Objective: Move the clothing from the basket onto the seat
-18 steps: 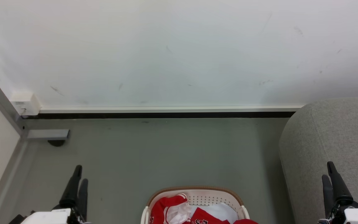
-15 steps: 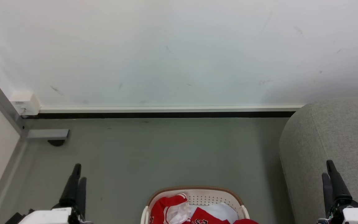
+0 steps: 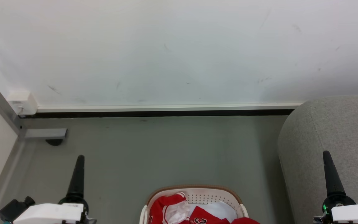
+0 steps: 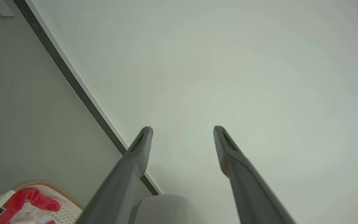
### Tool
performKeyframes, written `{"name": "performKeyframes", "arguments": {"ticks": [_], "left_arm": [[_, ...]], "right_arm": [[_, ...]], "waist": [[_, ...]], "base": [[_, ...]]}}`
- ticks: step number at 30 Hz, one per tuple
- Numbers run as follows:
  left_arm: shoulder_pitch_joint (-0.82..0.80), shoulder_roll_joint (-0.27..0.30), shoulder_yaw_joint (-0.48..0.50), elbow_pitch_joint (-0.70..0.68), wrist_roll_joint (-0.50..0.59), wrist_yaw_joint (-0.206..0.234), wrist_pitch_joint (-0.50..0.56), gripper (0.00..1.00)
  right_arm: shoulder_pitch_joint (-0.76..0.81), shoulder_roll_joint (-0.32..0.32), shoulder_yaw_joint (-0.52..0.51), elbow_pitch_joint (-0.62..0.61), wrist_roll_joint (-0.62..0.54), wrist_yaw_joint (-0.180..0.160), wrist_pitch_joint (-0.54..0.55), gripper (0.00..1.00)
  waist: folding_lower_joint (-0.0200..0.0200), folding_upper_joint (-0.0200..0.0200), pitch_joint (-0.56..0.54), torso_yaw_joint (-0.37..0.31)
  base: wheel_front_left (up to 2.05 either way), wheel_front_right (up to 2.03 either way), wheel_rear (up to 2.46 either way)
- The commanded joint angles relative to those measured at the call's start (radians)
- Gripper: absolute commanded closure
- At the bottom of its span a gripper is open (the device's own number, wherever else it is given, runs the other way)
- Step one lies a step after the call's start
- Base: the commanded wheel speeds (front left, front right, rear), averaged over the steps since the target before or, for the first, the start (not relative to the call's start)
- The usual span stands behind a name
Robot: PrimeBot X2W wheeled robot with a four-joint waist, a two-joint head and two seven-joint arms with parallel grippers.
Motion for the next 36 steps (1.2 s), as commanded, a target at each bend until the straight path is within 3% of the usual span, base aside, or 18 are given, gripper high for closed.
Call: {"name": "performKeyframes", "arguments": {"ticks": [1, 20, 36], "left_arm": [[-0.022, 0.01, 0.0, -0.023, 0.05, -0.007, -0.009, 0.0], [-0.015, 0.022, -0.032, -0.027, 0.477, -0.018, -0.077, 0.0], [0.0, 0.041, -0.073, 0.006, 0.687, 0.001, -0.125, 0.0]], "right_arm": [[-0.028, -0.004, -0.013, -0.017, -0.056, 0.0, -0.007, 0.0], [-0.035, 0.052, -0.061, 0.038, -0.586, -0.001, -0.011, 0.0], [-0.052, 0.092, -0.079, 0.14, -0.86, -0.001, -0.015, 0.0]], "waist": [[0.0, 0.0, 0.0, -0.001], [0.0, 0.0, 0.001, -0.011], [0.0, 0.0, -0.002, -0.023]], "base": [[0.0, 0.0, 0.0], [0.0, 0.0, 0.0], [0.0, 0.0, 0.0]]}}
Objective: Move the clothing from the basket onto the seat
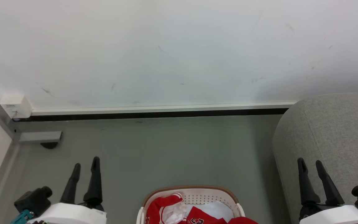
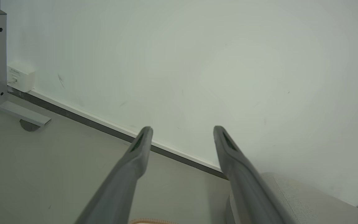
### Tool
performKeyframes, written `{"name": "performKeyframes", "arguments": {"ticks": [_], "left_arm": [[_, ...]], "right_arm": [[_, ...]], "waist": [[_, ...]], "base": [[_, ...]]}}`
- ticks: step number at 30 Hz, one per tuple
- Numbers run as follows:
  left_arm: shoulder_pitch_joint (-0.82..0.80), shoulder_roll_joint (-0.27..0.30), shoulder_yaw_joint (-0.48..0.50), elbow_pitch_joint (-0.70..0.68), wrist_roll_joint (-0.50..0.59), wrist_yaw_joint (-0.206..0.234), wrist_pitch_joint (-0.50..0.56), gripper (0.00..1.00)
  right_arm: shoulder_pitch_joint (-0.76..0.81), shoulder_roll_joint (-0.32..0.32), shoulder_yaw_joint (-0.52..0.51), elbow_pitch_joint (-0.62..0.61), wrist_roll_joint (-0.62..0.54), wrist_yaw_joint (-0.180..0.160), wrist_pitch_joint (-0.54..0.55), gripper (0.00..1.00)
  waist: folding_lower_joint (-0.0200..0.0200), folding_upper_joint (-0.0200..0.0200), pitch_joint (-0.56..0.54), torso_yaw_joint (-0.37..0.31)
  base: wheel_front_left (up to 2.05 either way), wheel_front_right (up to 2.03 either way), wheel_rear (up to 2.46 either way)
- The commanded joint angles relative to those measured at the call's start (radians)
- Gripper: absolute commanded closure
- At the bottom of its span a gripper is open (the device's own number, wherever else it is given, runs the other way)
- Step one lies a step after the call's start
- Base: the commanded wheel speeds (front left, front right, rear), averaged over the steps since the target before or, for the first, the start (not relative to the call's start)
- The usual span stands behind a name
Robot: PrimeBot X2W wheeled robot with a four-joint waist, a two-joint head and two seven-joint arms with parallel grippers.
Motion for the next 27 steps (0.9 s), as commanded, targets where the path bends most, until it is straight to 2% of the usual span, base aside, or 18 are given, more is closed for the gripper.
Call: {"name": "performKeyframes", "arguments": {"ticks": [1, 10, 27], "left_arm": [[-0.001, 0.012, -0.003, -0.004, 0.036, -0.003, -0.01, 0.0], [-0.002, 0.019, -0.018, -0.001, 0.132, -0.005, -0.035, 0.0], [-0.005, 0.019, -0.029, 0.002, 0.283, -0.019, -0.074, 0.0]], "right_arm": [[-0.029, 0.0, -0.009, 0.005, -0.043, -0.001, -0.008, 0.0], [-0.047, 0.019, -0.014, 0.057, -0.155, -0.001, -0.01, 0.0], [-0.053, 0.052, -0.027, 0.081, -0.314, -0.001, -0.011, 0.0]], "waist": [[0.0, 0.0, 0.0, -0.001], [0.0, 0.0, 0.002, -0.006], [0.0, 0.0, 0.008, -0.012]], "base": [[0.0, 0.0, 0.0], [0.0, 0.0, 0.0], [0.0, 0.0, 0.0]]}}
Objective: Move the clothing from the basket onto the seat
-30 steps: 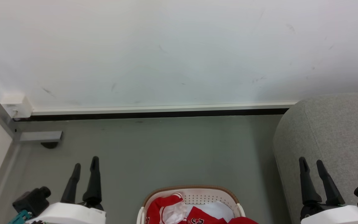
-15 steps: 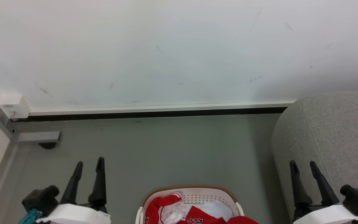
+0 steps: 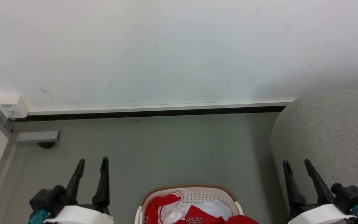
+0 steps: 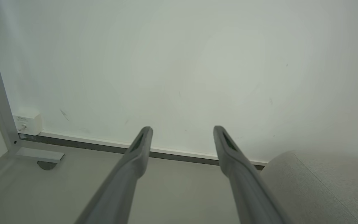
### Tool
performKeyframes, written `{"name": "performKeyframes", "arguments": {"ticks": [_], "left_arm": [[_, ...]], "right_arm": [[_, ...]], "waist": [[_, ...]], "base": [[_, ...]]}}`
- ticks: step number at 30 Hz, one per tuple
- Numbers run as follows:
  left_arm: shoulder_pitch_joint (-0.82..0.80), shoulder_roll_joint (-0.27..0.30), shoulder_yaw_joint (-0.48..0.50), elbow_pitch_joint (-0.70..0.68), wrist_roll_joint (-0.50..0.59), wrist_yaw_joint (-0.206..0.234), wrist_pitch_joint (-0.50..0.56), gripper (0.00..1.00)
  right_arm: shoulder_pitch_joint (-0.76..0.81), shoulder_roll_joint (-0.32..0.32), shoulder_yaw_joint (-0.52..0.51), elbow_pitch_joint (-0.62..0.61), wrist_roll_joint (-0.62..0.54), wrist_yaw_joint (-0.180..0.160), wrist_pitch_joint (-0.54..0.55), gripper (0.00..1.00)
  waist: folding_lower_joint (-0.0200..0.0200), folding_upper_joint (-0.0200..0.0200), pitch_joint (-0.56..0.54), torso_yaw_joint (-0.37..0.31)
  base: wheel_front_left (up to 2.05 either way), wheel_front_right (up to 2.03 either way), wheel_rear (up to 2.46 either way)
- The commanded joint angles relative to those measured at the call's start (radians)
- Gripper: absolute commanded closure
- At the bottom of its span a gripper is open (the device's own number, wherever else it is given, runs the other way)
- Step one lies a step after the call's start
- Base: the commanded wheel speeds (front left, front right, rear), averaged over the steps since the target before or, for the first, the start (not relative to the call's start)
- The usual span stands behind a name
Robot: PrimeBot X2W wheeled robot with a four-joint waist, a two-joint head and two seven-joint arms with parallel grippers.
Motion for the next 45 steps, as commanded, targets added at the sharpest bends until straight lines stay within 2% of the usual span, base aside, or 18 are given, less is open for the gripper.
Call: {"name": "performKeyframes", "arguments": {"ticks": [1, 35, 45], "left_arm": [[-0.005, 0.007, 0.001, -0.001, 0.033, -0.005, -0.008, 0.0], [-0.016, -0.018, 0.041, 0.043, 0.261, -0.049, -0.072, 0.0], [-0.015, -0.021, 0.05, 0.042, 0.258, -0.053, -0.07, 0.0]], "right_arm": [[-0.018, -0.001, -0.005, 0.002, -0.03, -0.002, -0.003, 0.0], [-0.023, 0.055, -0.035, -0.009, -0.278, -0.002, -0.009, 0.0], [-0.019, 0.054, -0.036, -0.014, -0.258, -0.002, -0.009, 0.0]], "waist": [[-0.0001, -0.0001, 0.001, -0.001], [-0.0001, -0.0001, 0.005, -0.015], [-0.0001, -0.0001, 0.006, -0.02]], "base": [[0.0, 0.0, 0.0], [0.0, 0.0, 0.0], [0.0, 0.0, 0.0]]}}
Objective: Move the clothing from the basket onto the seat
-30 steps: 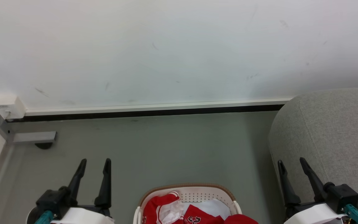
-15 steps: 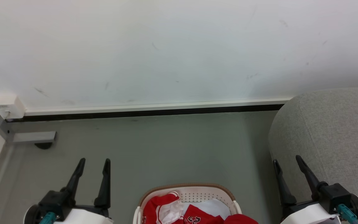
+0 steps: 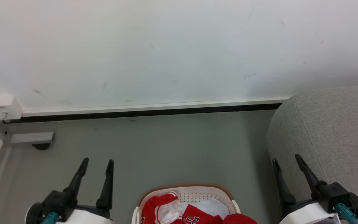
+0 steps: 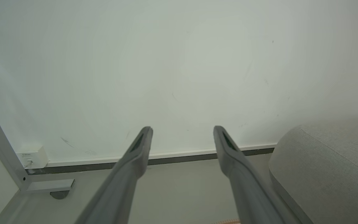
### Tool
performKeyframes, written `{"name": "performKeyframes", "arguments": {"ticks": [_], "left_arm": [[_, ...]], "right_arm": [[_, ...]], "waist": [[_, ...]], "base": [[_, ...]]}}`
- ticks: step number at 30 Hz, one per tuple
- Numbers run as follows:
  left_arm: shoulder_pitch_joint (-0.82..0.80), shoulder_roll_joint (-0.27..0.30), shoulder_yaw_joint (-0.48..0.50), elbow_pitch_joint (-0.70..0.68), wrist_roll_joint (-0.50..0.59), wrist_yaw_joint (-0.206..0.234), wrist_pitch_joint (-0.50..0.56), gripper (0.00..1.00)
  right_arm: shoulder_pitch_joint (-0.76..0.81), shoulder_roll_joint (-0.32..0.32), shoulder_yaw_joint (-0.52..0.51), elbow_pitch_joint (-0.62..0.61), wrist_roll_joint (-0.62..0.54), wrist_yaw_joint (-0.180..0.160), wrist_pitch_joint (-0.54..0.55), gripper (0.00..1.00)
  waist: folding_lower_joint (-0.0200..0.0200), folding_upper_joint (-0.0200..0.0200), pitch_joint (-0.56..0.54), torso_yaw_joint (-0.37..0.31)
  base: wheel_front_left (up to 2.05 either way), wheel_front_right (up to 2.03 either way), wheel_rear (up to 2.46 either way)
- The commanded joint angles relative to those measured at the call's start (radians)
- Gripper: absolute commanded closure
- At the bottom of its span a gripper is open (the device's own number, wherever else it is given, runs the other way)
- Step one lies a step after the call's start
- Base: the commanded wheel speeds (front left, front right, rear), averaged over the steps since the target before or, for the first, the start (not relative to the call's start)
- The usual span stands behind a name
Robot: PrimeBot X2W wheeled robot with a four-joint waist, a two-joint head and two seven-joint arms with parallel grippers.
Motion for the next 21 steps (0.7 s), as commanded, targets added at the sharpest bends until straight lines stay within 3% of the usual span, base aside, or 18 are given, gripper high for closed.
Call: {"name": "performKeyframes", "arguments": {"ticks": [1, 13, 21], "left_arm": [[-0.006, 0.001, 0.005, -0.002, 0.002, -0.002, -0.001, 0.0], [-0.005, -0.003, 0.011, 0.015, -0.024, -0.003, -0.001, 0.0], [-0.045, -0.004, -0.018, 0.07, -0.043, -0.003, -0.001, 0.0]], "right_arm": [[-0.005, 0.0, 0.0, -0.004, 0.002, -0.002, -0.007, 0.0], [-0.006, -0.001, 0.001, -0.007, 0.025, -0.002, -0.007, 0.0], [-0.019, -0.001, -0.016, -0.03, 0.05, -0.002, -0.006, 0.0]], "waist": [[0.0, 0.0, 0.0, -0.001], [0.0, 0.0, 0.004, -0.015], [0.0, 0.0, 0.057, -0.076]], "base": [[0.0, 0.0, 0.0], [0.0, 0.0, 0.0], [0.0, 0.0, 0.0]]}}
